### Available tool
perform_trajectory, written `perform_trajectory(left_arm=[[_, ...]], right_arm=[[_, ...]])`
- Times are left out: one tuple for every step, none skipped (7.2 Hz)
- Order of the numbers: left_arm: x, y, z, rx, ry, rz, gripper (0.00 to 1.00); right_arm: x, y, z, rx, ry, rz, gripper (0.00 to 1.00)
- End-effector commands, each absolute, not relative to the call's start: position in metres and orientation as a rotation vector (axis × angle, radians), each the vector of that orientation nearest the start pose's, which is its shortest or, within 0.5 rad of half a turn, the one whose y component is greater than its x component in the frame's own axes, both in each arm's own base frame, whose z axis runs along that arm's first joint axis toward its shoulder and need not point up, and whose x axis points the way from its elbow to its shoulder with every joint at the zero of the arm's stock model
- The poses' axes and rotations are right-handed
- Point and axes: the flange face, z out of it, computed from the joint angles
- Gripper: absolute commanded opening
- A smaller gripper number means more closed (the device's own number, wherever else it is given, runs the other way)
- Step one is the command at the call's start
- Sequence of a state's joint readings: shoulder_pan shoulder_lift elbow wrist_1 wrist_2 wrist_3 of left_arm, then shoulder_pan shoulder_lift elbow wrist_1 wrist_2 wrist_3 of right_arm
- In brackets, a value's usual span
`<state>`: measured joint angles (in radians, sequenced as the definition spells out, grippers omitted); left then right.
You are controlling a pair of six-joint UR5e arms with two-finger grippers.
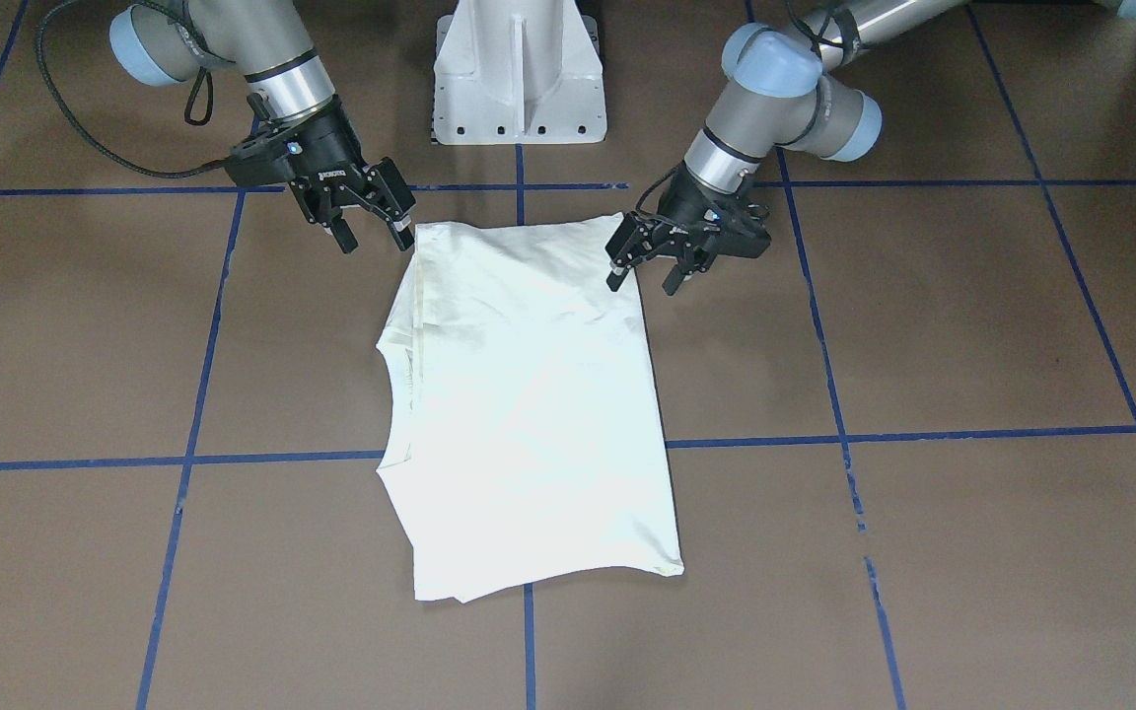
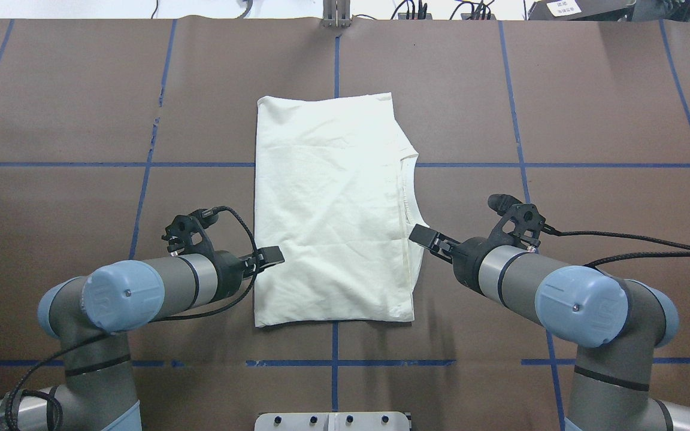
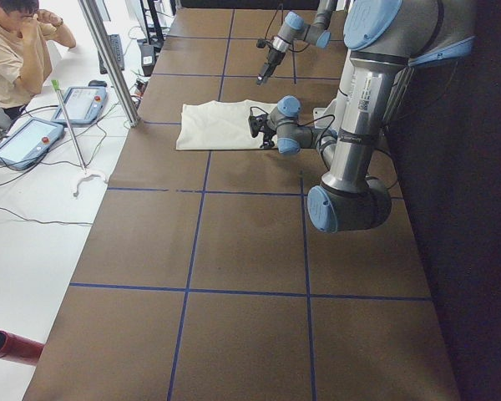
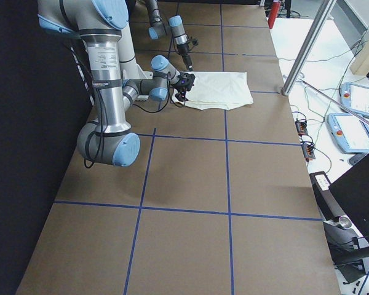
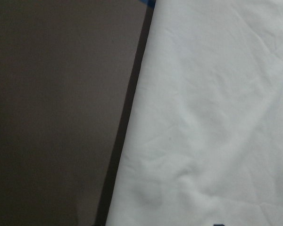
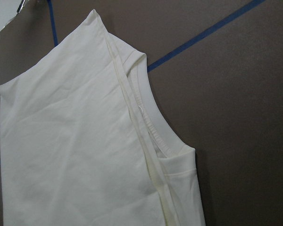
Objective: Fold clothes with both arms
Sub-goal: 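Move both grippers to the shirt's near corners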
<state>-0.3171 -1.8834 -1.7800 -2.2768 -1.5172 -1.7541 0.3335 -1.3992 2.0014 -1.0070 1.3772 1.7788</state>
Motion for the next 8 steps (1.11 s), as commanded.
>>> perform_trajectory(left_arm=[[0.529, -0.299, 0.317, 0.099, 1.224, -0.475, 0.69], [0.528, -0.299, 0.325, 0.099, 1.202, -0.475, 0.69], [0.528, -0.297, 0.326, 0.095, 1.185, -0.473, 0.69], [0.531, -0.290, 0.324, 0.086, 1.187, -0.463, 0.69], [0.531, -0.282, 0.317, 0.079, 1.202, -0.451, 0.69], [0.533, -0.273, 0.315, 0.069, 1.208, -0.436, 0.70], [0.537, -0.266, 0.314, 0.062, 1.208, -0.424, 0.70], [0.540, -0.260, 0.315, 0.057, 1.206, -0.416, 0.71]], right_arm=[[-0.446, -0.316, 0.306, 0.243, -1.170, 0.601, 1.00], [-0.447, -0.317, 0.306, 0.241, -1.170, 0.604, 1.00], [-0.447, -0.317, 0.306, 0.241, -1.170, 0.604, 1.00], [-0.447, -0.317, 0.307, 0.241, -1.169, 0.604, 1.00], [-0.447, -0.317, 0.307, 0.244, -1.169, 0.606, 1.00], [-0.447, -0.317, 0.307, 0.244, -1.169, 0.606, 1.00], [-0.447, -0.317, 0.307, 0.244, -1.169, 0.606, 1.00], [-0.447, -0.317, 0.307, 0.244, -1.169, 0.606, 1.00]])
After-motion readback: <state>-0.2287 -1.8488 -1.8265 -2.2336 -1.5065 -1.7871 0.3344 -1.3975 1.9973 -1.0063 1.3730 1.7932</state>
